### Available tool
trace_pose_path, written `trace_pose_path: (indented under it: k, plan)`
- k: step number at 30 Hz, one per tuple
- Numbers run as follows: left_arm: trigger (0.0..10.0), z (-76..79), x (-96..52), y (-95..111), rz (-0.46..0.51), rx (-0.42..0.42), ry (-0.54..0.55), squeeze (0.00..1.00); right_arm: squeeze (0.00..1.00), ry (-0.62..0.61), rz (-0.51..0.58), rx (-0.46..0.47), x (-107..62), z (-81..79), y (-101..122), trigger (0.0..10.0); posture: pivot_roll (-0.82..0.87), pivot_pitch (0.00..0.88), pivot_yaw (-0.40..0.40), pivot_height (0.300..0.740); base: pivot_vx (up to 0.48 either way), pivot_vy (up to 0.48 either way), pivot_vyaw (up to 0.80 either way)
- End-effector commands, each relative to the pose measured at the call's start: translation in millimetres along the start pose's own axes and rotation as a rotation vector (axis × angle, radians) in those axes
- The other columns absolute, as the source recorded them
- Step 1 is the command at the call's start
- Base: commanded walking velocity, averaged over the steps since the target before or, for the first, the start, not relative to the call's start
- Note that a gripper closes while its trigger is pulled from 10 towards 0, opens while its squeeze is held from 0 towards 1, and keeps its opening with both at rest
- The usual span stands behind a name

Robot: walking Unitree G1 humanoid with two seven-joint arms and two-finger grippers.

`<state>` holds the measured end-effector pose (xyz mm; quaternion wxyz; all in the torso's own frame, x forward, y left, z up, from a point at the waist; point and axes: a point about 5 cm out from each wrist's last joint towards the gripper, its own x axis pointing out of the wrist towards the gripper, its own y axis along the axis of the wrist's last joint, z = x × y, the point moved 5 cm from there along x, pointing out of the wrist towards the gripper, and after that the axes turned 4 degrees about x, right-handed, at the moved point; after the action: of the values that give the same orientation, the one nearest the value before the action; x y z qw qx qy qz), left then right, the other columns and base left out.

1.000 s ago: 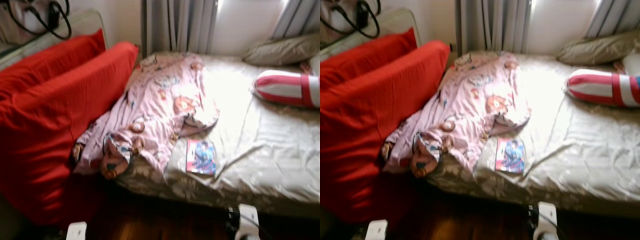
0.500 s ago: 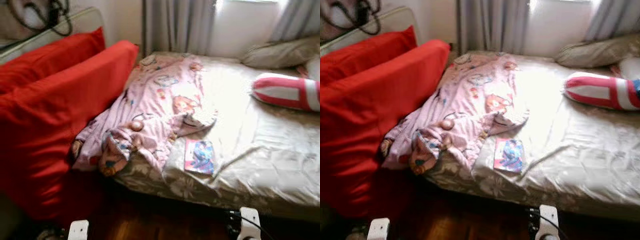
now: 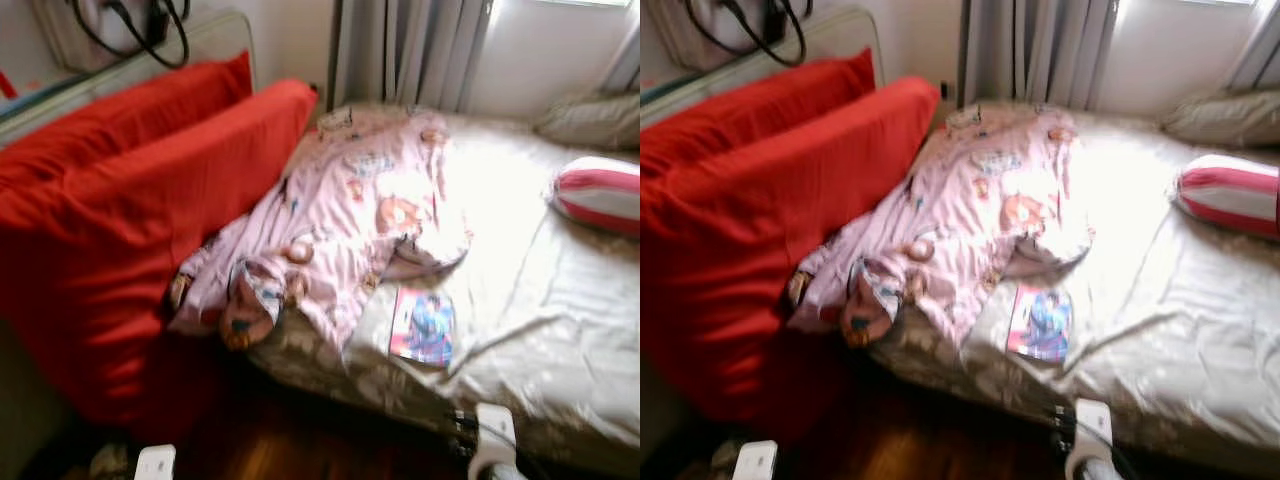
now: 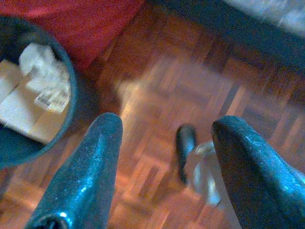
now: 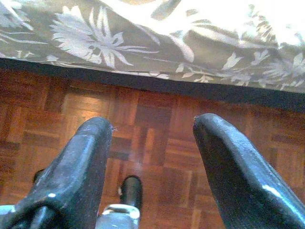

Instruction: Clean up the room

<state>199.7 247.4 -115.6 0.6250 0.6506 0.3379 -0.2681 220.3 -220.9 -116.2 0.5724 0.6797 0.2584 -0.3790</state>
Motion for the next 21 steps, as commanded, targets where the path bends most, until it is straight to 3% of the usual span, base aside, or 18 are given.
trace_pose_path:
  k: [1,3,17,21]
  plan:
    - [10.0,-3.8,-3.1,-12.6,-0.039,-0.009,0.006,0.0,0.0,0.003,0.003,-0.006,0.5,-1.8,1.9,10.0,0.05,0.0,-0.024,0.736,0.274,0.0,0.8]
    - [10.0,-3.7,-3.1,-12.5,-0.039,-0.009,0.005,0.0,0.0,0.003,0.001,-0.009,0.5,-1.6,1.9,10.0,0.05,0.0,-0.024,0.736,0.274,0.0,0.76]
    - [10.0,-3.2,-2.7,-10.6,-0.031,-0.007,0.003,0.0,0.0,-0.006,0.016,0.024,0.5,-1.1,3.6,10.0,0.05,0.0,-0.023,0.736,0.27,0.0,0.0]
    - [10.0,-4.0,-2.7,-8.5,-0.017,-0.005,0.006,0.0,0.0,-0.005,0.028,0.035,0.4,-1.7,4.8,10.0,0.05,0.0,-0.023,0.736,0.0,0.0,0.0]
